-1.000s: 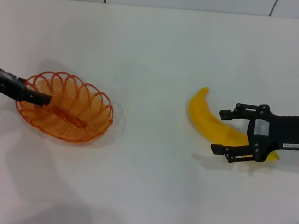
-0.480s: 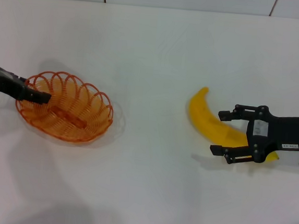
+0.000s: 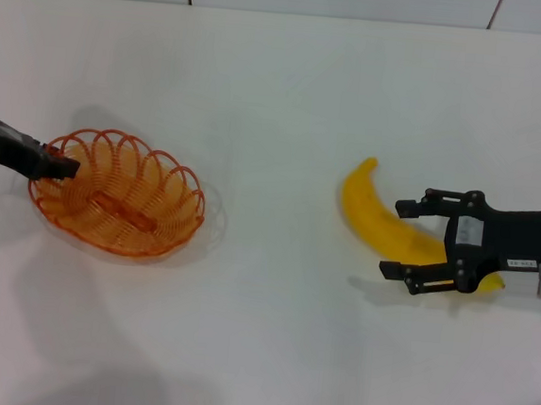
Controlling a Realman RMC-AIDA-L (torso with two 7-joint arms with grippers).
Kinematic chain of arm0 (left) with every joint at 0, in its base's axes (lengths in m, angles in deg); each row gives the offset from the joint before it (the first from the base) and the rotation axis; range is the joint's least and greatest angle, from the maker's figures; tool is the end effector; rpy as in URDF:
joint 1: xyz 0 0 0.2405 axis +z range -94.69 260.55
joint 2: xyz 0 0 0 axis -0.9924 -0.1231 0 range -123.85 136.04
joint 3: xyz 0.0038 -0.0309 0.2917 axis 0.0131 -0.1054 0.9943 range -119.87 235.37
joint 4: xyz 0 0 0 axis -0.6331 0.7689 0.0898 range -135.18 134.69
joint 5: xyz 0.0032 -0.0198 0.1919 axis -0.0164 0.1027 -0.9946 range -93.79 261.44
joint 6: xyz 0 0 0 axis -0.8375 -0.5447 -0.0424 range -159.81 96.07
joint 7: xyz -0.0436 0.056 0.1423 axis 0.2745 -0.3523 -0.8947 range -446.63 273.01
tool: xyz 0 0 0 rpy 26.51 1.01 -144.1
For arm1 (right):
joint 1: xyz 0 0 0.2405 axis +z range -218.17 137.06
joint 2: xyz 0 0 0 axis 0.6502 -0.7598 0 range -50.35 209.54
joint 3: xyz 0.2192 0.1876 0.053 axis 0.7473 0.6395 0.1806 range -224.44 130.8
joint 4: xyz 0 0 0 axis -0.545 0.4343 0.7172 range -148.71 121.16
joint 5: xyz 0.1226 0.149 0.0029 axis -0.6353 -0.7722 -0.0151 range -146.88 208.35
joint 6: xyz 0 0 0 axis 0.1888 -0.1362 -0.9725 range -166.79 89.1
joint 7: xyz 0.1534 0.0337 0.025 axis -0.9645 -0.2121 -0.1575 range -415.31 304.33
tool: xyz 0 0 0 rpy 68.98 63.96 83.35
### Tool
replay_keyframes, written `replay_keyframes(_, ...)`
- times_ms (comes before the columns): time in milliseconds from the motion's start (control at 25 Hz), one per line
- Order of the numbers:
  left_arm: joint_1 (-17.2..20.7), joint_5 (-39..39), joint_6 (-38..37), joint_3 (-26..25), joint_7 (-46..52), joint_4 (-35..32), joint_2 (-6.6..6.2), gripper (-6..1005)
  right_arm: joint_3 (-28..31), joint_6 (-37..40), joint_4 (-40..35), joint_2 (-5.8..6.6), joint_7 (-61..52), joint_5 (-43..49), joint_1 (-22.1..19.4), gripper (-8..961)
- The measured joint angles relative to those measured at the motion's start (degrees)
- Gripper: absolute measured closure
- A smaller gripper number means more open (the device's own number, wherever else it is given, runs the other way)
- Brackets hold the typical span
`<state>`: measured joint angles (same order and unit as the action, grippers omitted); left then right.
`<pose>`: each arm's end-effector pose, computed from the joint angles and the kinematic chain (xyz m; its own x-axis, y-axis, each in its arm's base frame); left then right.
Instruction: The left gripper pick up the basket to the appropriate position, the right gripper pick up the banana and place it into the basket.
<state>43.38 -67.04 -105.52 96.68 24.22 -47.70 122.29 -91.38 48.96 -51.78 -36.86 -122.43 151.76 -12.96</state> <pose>-0.3180 0.4067 0.0141 0.7429 0.6652 0.0750 0.6097 -0.6262 -0.4859 0.3120 0.3185 -0.0310 0.9381 -0.1976 -0.2843 -0.2610 -0.9432 -0.2055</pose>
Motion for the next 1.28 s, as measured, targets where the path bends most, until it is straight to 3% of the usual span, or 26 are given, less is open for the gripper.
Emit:
replay_keyframes(40,0.0,0.0,0.0,0.0,0.0,0.0,0.00,522,-0.4,0.0,0.0,0.00,0.0,0.0,0.0,64)
replay_keyframes(280,0.0,0.0,0.0,0.0,0.0,0.0,0.00,763,-1.0,-0.1,0.0,0.00,0.0,0.0,0.0,64)
replay_keyframes(480,0.0,0.2,0.0,0.0,0.1,-0.3,0.00,878,-1.0,-0.1,0.5,0.00,0.0,0.0,0.1,64)
replay_keyframes(1280,-0.6,5.6,-0.3,0.0,0.0,-0.5,-0.24,910,-1.5,-0.8,1.3,0.09,0.0,-0.3,0.4,64)
